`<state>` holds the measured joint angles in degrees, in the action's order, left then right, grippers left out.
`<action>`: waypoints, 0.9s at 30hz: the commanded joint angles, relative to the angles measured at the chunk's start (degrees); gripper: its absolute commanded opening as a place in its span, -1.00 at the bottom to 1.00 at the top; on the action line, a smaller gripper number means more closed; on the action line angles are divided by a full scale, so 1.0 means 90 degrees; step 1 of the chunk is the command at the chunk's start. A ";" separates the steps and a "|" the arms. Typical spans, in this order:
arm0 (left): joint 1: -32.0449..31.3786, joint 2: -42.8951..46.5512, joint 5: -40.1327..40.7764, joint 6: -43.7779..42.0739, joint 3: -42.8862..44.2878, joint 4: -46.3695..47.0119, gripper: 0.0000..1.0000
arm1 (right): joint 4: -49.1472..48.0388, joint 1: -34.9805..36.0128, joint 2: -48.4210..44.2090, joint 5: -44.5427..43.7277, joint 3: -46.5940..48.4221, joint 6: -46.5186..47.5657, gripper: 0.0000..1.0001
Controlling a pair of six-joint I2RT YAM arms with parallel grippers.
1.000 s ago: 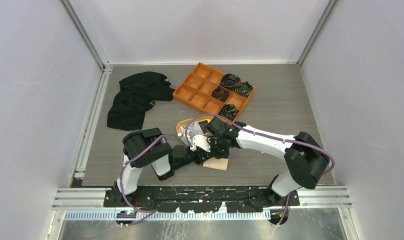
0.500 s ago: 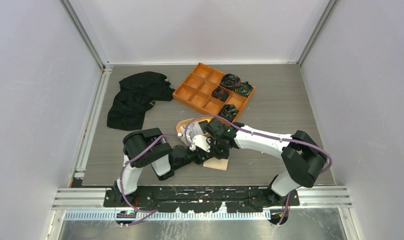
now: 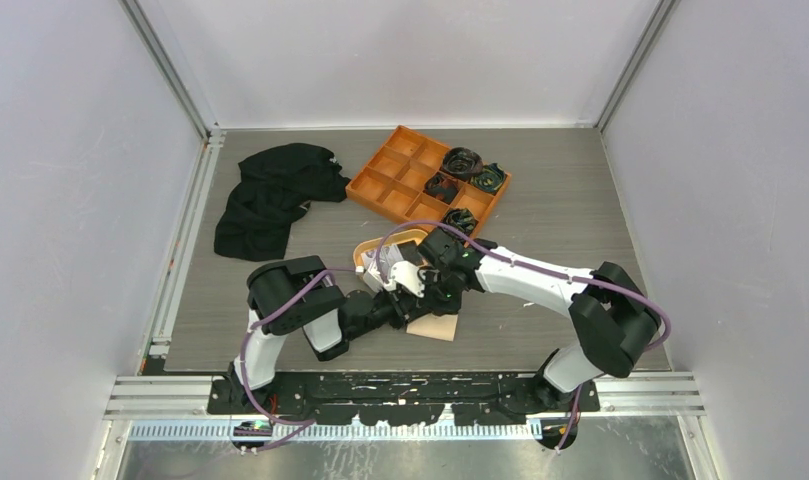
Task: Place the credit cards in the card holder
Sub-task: Close the card holder at the center of the board.
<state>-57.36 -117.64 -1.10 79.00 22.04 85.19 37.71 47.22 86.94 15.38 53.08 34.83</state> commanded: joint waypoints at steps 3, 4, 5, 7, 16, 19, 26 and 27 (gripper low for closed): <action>-0.0069 -0.0172 -0.0056 -0.0301 -0.0110 -0.0346 -0.90 | -0.0439 -0.0003 -0.0223 0.0336 0.0000 0.0072 -0.77; -0.0071 -0.0188 -0.0064 -0.0301 -0.0106 -0.0349 -0.90 | -0.0474 -0.0008 -0.0234 0.0349 -0.0020 0.0050 -0.77; -0.0064 -0.0195 -0.0079 -0.0293 -0.0097 -0.0345 -0.90 | -0.0508 -0.0003 -0.0231 0.0352 -0.0036 0.0033 -0.77; -0.0069 -0.0199 -0.0083 -0.0291 -0.0087 -0.0350 -0.90 | -0.0556 0.0017 -0.0194 0.0336 -0.0048 0.0004 -0.77; -0.0070 -0.0177 -0.0101 -0.0301 -0.0096 -0.0344 -0.90 | -0.0811 0.0114 -0.0035 0.0000 -0.0087 -0.0174 -0.78; -0.0070 -0.0191 -0.0126 -0.0301 -0.0096 -0.0345 -0.91 | -0.0918 0.0107 0.0001 -0.0165 -0.0087 -0.0254 -0.78; -0.0127 -0.0273 -0.0131 -0.0292 -0.0030 -0.0349 -0.95 | -0.1096 0.0143 0.0090 -0.0399 -0.0115 -0.0418 -0.79; -0.0137 -0.0288 -0.0130 -0.0283 -0.0028 -0.0345 -0.95 | -0.1123 0.0146 0.0102 -0.0435 -0.0116 -0.0438 -0.80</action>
<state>-57.36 -117.99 -1.10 79.02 22.06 85.62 35.55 48.23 86.87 14.13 51.83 31.90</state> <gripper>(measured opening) 0.031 0.107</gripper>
